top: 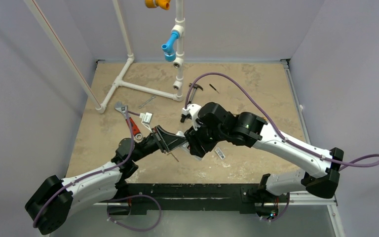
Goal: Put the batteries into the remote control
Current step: Load the battery into the remote control.
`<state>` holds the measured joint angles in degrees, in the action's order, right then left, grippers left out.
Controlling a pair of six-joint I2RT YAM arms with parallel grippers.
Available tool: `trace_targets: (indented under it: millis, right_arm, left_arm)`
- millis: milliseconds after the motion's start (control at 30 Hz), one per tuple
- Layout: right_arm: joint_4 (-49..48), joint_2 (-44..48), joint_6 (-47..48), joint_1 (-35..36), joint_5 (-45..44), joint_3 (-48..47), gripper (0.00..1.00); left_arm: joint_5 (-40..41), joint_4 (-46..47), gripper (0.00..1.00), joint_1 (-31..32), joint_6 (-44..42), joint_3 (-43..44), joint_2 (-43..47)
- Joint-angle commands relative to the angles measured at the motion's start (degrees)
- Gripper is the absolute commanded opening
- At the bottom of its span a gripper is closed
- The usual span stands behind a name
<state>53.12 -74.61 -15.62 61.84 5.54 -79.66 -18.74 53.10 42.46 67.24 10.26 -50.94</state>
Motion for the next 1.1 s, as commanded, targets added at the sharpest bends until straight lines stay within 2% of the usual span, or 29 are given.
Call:
trace_targets:
  millis: [0, 100, 233, 433, 567, 800, 1067]
  right_arm:
    - [-1.09, 2.2, 3.84, -0.39, -1.08, -2.06, 0.51]
    - [-1.48, 4.0, 7.24, -0.41, -0.21, -2.09, 0.51]
    - [-4.8, 8.96, 15.95, -0.41, 7.18, 0.66, 0.51]
    - [-16.4, 21.16, 37.0, -0.41, 22.7, 13.37, 0.5]
    - [-21.3, 28.3, 46.63, -0.41, 28.75, 19.67, 0.52]
    - [-13.11, 25.86, 59.96, -0.39, 33.3, 17.13, 0.49]
    - [-16.42, 21.42, 62.48, -0.41, 34.72, 18.76, 0.4]
  left_arm:
    - [-2.89, 5.7, 0.0, 0.34, 1.46, -0.35, 0.23]
    - [-3.51, 5.62, 0.0, 0.33, 1.61, -0.31, 0.29]
    - [-4.97, 5.52, 0.0, 0.31, 2.01, -0.01, 0.2]
    - [-6.31, 5.43, 0.0, 0.26, 2.86, 0.02, -0.46]
    - [-7.31, 5.27, 0.0, 0.26, 3.27, 0.19, -0.75]
    - [-10.11, 4.97, 0.0, 0.28, 3.54, 1.21, -1.97]
    - [-11.16, 6.57, 0.0, 0.37, 4.29, 1.33, -3.29]
